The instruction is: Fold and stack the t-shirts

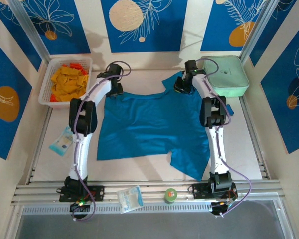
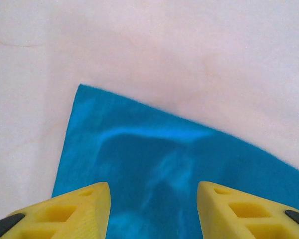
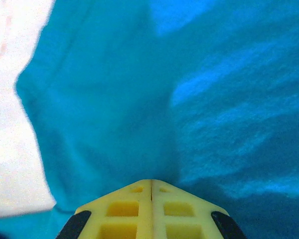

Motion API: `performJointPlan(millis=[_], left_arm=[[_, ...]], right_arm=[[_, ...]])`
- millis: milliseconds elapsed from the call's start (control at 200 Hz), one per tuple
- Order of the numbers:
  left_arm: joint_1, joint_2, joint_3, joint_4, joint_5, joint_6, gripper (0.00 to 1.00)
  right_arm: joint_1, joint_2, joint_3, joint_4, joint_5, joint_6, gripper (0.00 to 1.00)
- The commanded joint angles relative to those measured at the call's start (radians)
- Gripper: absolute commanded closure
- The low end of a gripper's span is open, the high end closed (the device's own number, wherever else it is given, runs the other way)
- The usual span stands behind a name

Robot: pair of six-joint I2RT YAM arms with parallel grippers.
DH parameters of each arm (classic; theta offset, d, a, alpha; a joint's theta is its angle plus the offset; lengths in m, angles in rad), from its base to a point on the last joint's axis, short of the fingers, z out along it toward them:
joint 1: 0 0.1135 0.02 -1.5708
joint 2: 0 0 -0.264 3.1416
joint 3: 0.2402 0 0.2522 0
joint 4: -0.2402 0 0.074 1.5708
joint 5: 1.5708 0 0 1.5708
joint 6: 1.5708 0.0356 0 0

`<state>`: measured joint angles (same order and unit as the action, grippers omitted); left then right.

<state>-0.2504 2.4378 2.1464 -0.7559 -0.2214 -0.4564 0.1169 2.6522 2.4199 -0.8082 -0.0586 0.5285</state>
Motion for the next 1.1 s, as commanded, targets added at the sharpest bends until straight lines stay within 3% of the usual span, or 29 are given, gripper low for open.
performJointPlan(millis=[0, 280, 520, 645, 725, 836, 956, 1091], left_arm=[[0.024, 0.117, 0.111, -0.116, 0.025, -0.05, 0.5], [0.044, 0.178, 0.176, -0.179, -0.026, -0.121, 0.49], [0.069, 0.174, 0.194, -0.086, 0.103, -0.131, 0.49], [0.069, 0.146, 0.247, -0.074, 0.137, -0.137, 0.44], [0.067, 0.108, 0.254, -0.059, 0.156, -0.134, 0.36], [0.055, 0.032, 0.237, -0.059, 0.169, -0.111, 0.26], [0.026, -0.108, 0.101, -0.019, 0.168, -0.069, 0.19], [-0.011, -0.335, -0.187, 0.067, 0.162, -0.04, 0.16]], right_arm=[[-0.009, 0.071, 0.082, -0.131, 0.111, 0.046, 1.0], [-0.037, 0.144, 0.178, -0.191, 0.171, 0.136, 1.0], [-0.059, 0.144, 0.214, -0.151, 0.106, 0.159, 1.0], [-0.066, 0.123, 0.264, -0.121, 0.064, 0.159, 0.83], [-0.073, 0.086, 0.262, -0.065, -0.005, 0.159, 0.72], [-0.063, 0.008, 0.252, -0.055, -0.061, 0.116, 0.66], [-0.026, -0.15, 0.098, -0.087, 0.025, 0.021, 0.61], [0.011, -0.452, -0.334, 0.002, 0.161, -0.053, 0.54]])
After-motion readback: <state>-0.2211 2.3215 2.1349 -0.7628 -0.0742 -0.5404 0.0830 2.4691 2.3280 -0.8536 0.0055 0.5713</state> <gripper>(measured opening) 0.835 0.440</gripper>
